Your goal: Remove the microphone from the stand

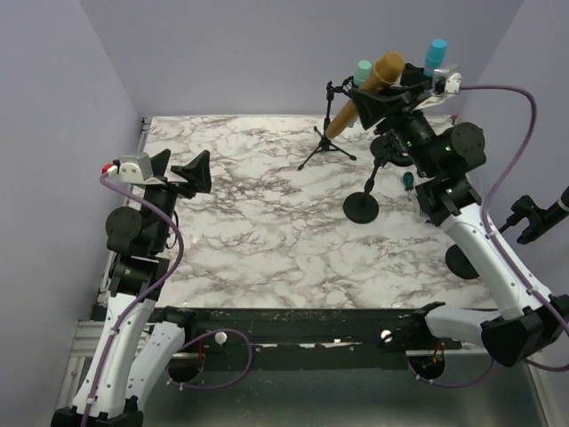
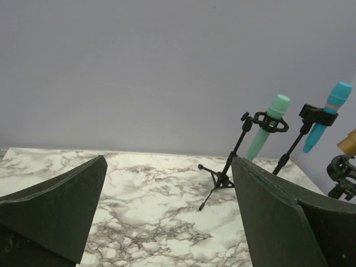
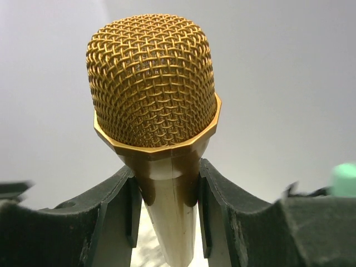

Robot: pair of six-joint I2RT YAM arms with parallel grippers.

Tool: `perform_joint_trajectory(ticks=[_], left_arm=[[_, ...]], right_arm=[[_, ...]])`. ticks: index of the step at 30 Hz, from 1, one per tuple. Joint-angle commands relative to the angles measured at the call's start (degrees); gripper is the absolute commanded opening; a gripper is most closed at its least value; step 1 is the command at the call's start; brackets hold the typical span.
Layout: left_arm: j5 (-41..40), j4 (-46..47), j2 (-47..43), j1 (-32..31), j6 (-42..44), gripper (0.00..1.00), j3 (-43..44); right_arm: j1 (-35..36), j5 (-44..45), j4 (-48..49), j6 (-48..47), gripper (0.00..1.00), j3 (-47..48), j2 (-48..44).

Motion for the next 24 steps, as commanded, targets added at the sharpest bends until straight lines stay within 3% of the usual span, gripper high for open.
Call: perform_joint_trajectory(ticks=[1,6,8,9,11,14,18,24], left_arm=[[3.3,-2.6,4.8,-0.4,-0.1,0.99,2.3],[14.0,-7.9,12.6,-0.4,-1.5,0.99,8.1],[22.4,-10.1,15.5,-0.5,-3.3,0.97,11.1],[30.0,-9.5,16.8,-0.5,-4.5,0.9,11.8],[41.3,-4.9,18.8,-1.4,-8.9,0.87,11.1],[48.6,1.2,19.0,-7.2,-13.9,0.9,8.7],[44.0,5.3,17.8,-16.9,-16.5,0.99,5.6],[32.0,-0.4,22.7,-27.9,-14.9,0.97,10.9]], right_arm=[[0.0,-18.4,-4.6,21.0,0.01,0.8,4.8],[0.2,-24.0,-5.8,27.4,0.01,-1.2,4.7],[0.5,-25.3,-7.9,27.9,0.01,-2.2,4.4],[0.6,-26.0,-9.5,28.0,0.01,-2.5,4.3],[0.8,-27.0,-10.9,28.3,0.01,-4.4,3.4],[1.2,-28.1,-8.6,29.6,0.01,-8.9,1.1],[1.4,-28.7,-7.5,30.9,0.01,-13.6,-1.9],[1.6,-29.8,-5.2,33.1,0.01,-18.7,-5.7]])
